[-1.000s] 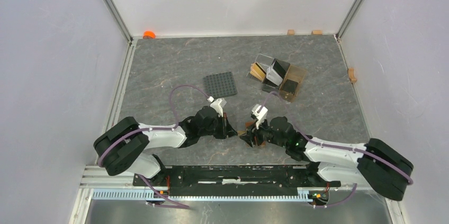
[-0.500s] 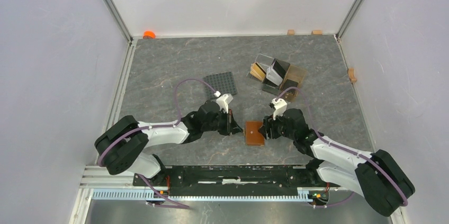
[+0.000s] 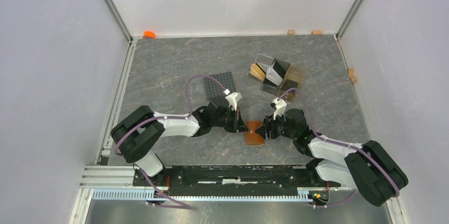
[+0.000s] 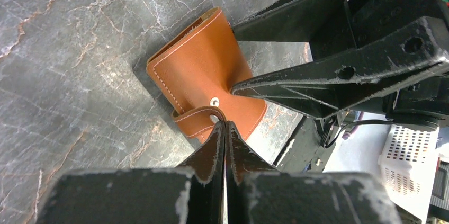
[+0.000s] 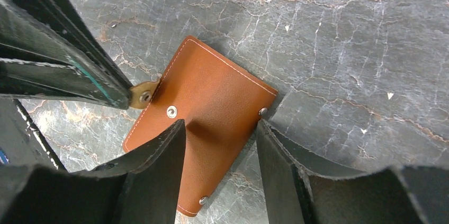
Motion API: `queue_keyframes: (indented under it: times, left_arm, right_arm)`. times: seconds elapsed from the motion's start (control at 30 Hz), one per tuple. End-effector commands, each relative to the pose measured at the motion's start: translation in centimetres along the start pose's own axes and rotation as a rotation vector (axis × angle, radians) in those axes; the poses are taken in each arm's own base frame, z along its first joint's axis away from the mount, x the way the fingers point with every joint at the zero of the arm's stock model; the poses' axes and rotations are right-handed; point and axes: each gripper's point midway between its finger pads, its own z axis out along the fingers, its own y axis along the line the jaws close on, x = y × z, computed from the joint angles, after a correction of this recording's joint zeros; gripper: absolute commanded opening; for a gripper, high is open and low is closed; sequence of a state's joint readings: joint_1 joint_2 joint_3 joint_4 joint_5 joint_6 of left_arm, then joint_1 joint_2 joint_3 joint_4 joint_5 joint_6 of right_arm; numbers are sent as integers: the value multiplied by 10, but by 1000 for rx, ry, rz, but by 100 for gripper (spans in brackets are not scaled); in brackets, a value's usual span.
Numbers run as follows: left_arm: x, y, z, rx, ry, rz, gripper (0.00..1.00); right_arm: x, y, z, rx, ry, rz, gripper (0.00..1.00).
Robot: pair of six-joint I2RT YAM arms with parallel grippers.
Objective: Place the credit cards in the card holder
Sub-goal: Close the card holder at the center of the board.
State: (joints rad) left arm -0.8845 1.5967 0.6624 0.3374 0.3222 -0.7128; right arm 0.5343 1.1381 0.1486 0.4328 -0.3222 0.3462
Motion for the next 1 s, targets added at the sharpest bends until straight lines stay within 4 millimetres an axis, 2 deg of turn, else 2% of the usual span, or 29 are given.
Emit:
queue_keyframes:
  times: [0.0,0.53,0.97]
  left_arm:
    - [-7,-12,10,44,11,54,2]
    - [-2,-7,24,31,47,16,2]
    - [2,-9,21,36,52,17,2]
  right_arm:
    - [33,-3,-4,3,99,43,57]
    - [41,-4,-3,1,117,53,55]
    - [44,-5,-2,-1,131,58,55]
